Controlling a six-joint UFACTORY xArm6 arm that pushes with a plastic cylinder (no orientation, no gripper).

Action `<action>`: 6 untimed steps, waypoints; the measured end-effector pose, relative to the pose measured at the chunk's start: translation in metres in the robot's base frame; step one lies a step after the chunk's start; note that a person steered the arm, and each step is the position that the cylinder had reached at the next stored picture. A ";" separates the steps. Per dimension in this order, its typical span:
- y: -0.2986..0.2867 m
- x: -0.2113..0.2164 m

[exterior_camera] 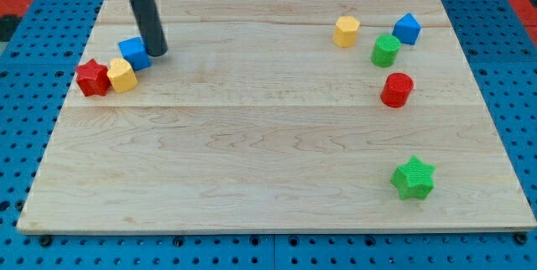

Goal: Place the blue cube to the top right of the red star

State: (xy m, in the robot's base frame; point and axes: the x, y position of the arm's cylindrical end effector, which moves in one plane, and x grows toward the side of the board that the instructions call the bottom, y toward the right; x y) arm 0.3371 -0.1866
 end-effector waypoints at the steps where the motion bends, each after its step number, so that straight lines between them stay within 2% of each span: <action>1: -0.005 -0.011; 2: 0.012 -0.025; 3: 0.049 -0.007; 4: 0.046 0.024; 6: -0.010 0.032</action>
State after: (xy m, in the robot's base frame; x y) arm 0.3694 -0.1968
